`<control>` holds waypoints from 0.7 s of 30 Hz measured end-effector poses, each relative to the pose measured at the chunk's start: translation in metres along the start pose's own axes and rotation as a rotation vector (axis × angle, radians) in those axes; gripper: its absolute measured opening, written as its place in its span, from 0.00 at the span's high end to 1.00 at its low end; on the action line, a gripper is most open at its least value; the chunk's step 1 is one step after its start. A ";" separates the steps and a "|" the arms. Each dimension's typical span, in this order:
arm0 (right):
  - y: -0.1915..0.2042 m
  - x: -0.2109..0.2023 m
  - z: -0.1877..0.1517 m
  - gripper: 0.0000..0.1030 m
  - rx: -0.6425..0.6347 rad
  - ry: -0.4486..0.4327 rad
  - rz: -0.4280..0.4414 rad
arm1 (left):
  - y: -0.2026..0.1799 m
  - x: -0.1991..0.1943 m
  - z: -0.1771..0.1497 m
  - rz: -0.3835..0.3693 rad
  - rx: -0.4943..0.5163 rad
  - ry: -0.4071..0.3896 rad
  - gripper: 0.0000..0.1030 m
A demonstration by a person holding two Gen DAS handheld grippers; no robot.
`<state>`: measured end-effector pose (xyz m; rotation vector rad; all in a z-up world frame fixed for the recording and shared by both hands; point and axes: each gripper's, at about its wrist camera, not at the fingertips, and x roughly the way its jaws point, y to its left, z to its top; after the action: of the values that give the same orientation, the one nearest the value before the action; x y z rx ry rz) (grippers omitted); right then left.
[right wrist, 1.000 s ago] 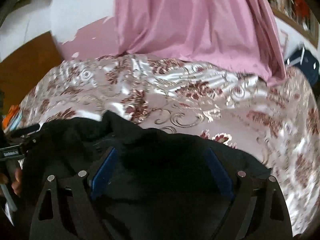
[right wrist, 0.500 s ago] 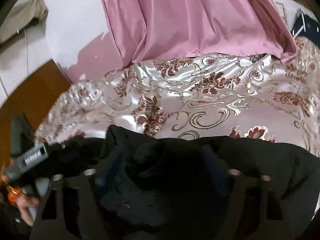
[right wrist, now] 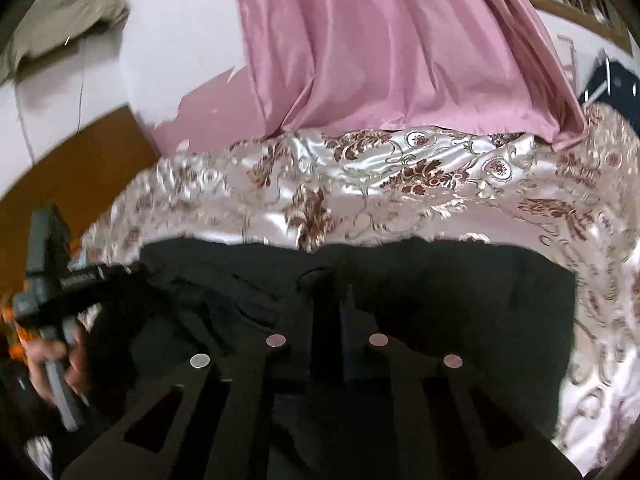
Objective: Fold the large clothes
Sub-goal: 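Carry the held hem over the jacket body toward the collar with both tools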
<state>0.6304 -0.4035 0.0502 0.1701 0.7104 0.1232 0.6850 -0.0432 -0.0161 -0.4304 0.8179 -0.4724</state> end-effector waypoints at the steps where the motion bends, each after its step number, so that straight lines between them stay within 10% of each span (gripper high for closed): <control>1: 0.001 0.000 -0.006 0.93 -0.016 0.016 -0.011 | 0.002 0.002 -0.006 0.009 0.010 0.014 0.92; 21: -0.011 -0.004 -0.064 0.93 0.036 -0.074 -0.064 | 0.018 0.023 -0.056 0.053 0.139 -0.064 0.92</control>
<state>0.5865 -0.4075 0.0029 0.1856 0.6440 0.0423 0.6603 -0.0512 -0.0735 -0.2927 0.7278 -0.4607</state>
